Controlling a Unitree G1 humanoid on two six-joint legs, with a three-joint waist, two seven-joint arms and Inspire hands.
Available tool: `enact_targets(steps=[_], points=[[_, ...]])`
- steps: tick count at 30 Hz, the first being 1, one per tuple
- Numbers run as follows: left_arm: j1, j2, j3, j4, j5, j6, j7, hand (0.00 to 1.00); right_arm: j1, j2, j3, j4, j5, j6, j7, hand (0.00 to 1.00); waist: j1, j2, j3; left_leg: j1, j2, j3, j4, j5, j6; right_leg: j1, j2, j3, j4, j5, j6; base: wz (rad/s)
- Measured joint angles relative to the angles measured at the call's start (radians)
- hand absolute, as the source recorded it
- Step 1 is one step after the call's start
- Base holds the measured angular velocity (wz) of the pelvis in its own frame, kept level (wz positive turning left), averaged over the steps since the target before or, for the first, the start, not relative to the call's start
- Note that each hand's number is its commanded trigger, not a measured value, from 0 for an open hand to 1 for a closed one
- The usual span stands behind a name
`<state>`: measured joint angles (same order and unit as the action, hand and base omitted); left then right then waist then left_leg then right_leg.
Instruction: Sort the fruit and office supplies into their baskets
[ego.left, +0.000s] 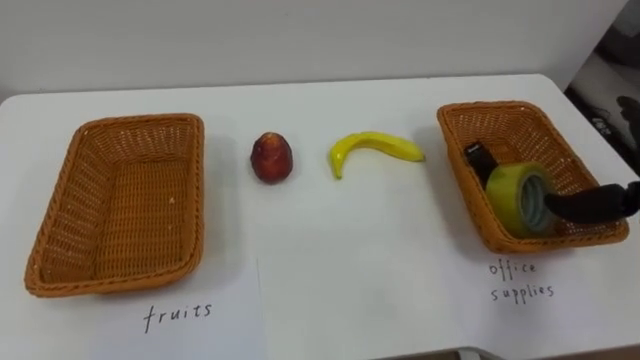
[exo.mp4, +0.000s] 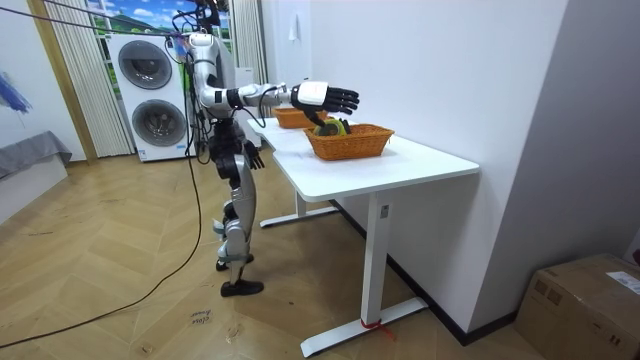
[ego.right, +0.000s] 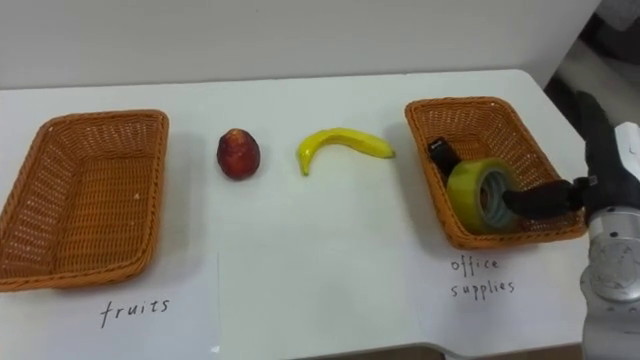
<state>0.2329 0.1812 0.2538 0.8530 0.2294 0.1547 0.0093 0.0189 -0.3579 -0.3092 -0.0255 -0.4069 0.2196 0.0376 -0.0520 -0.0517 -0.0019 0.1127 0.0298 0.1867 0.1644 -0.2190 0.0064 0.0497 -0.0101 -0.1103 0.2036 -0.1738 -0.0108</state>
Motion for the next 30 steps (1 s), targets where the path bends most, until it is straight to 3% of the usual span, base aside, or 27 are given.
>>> enact_targets(steps=[16, 22, 30], points=[[-0.001, 0.002, 0.0, -0.002, -0.01, 0.0, 0.0, 0.0, -0.002, 0.0, 0.004, -0.038, 0.066, 0.0, 0.015, 0.0, 0.007, -0.004, -0.0024, 0.005, 0.001, 0.001, 0.004, 0.0, 0.0, 0.001, -0.003, -0.003, 0.001, 0.0, 0.0, 0.0], [-0.008, 0.01, 0.001, -0.002, -0.027, 0.0, -0.002, 0.0, -0.046, -0.001, 0.001, -0.082, 0.079, 0.0, -0.014, 0.0, 0.003, -0.003, -0.0016, 0.004, 0.0, 0.001, 0.001, 0.0, 0.0, 0.001, 0.0, 0.0, 0.002, 0.0, 0.0, 0.0], [-0.009, 0.01, 0.037, -0.008, -0.021, 0.0, 0.0, 0.0, -0.057, -0.03, -0.028, -0.157, 0.087, -0.001, -0.053, 0.0, 0.008, -0.004, -0.0008, -0.002, -0.001, 0.001, -0.009, 0.0, 0.0, -0.006, 0.002, -0.002, 0.0, -0.001, 0.001, 0.0]])
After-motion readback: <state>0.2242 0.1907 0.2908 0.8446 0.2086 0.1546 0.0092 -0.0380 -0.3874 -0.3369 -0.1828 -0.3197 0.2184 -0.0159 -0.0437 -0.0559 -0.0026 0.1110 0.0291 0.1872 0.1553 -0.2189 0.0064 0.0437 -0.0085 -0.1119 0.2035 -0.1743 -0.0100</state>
